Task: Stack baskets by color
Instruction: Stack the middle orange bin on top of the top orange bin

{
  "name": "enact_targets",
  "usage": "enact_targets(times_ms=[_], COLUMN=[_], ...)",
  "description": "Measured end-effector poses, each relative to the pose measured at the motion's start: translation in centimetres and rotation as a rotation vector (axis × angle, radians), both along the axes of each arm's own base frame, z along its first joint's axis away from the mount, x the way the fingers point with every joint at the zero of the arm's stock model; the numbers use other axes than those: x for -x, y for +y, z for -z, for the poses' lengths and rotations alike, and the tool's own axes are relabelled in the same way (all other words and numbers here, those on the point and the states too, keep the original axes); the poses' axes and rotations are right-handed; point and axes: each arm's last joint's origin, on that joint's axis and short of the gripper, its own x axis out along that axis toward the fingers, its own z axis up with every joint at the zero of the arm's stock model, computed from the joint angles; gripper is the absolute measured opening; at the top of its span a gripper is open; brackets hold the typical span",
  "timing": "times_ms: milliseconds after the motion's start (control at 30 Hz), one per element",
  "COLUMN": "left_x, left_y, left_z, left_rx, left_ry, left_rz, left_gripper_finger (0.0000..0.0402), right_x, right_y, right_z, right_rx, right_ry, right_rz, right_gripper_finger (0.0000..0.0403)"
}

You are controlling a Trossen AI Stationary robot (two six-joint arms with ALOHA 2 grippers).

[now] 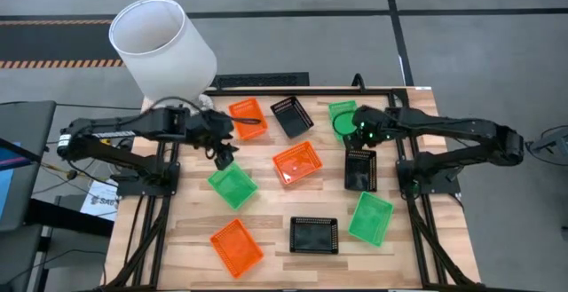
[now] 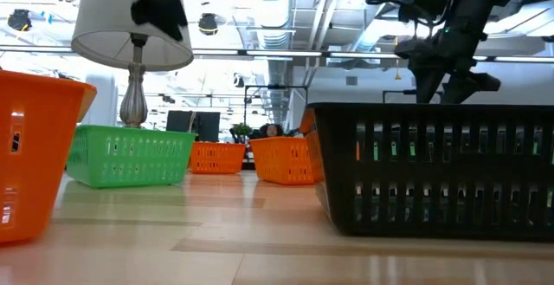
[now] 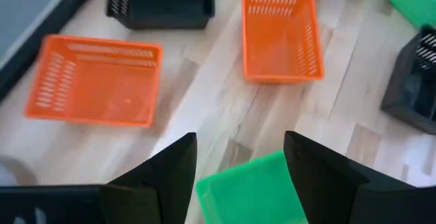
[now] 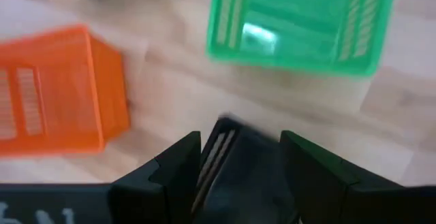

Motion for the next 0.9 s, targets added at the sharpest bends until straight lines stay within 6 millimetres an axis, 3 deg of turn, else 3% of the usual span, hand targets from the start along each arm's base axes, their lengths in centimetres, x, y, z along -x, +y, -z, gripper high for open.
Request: enact_targets(times_ms=[100,300,667,900], left_x=[-1.2,-4.8,-12.8,-15.2], left_y=[0.1,1.4,3.7,4.3], left_z=[2.3,4.4,9.6,12.0], left_rx=[0.022,-0.005,-0.015,0.044], left_ry=[-0.040,-0.187,0.011,0.067], left_rz=[-0.036,-0.070,-0.072,-0.009], left_gripper_finger=[0.0208,0.0208,0.0208,0.0208], right_x=[-0.2,-0.5,-0.7,-0.7], right_y=[1.3,3.2,5.0,5.5], right_z=[0.1,0.2,0.2,0.2], right_rx=[-0.024,-0.055,-0.059,-0.051], right_ry=[0.018,0.022,0.023,0.024], right_rz=[-0.030,-0.054,-0.052,-0.070], right_gripper_finger=[0.0224,0.0224,0.0224,0.0224])
